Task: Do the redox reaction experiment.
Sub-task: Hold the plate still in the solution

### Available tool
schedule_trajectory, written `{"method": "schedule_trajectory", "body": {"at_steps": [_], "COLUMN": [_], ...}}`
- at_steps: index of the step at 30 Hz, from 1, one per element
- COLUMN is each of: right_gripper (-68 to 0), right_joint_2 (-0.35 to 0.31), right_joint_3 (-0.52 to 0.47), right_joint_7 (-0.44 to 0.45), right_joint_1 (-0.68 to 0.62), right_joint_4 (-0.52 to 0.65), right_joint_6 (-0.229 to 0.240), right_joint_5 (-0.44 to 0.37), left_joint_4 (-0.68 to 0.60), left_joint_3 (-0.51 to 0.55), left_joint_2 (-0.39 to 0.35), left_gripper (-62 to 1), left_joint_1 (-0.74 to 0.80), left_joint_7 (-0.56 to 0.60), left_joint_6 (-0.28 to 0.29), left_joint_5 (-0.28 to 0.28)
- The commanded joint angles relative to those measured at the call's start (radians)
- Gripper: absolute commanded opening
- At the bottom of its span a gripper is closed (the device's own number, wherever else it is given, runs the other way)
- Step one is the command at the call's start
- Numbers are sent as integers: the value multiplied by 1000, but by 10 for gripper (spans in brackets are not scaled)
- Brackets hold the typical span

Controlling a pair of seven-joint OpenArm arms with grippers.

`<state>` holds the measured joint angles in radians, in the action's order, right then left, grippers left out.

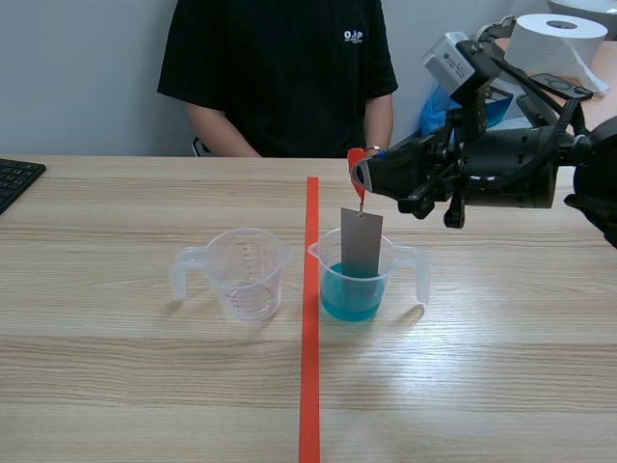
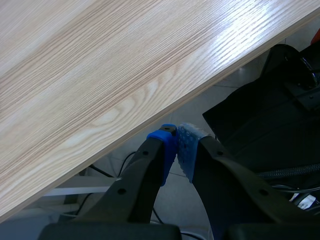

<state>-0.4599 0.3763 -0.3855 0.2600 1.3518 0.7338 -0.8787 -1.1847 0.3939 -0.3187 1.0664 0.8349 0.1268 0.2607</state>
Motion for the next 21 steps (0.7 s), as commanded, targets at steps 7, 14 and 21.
{"method": "schedule_trajectory", "body": {"at_steps": [7,14,21], "right_gripper": [-658,-658,-658], "right_joint_2": [-11,-11,-11], "right_joint_3": [-1,-1,-1], "right_joint_7": [11,11,11], "right_joint_1": [17,17,17], "right_joint_4": [14,14,14], "right_joint_6": [12,12,12], "right_joint_5": [5,17,16], "left_joint_4": [-8,-8,-8], "left_joint_3": [-1,-1,-1], "left_joint_2": [0,3,3], "left_gripper": [-569,-569,-569], "left_joint_1": [11,11,11], "left_joint_7": [7,2,2], "left_joint_6": [-2,-1,-1], "left_joint_5": [-9,-9,-9]}}
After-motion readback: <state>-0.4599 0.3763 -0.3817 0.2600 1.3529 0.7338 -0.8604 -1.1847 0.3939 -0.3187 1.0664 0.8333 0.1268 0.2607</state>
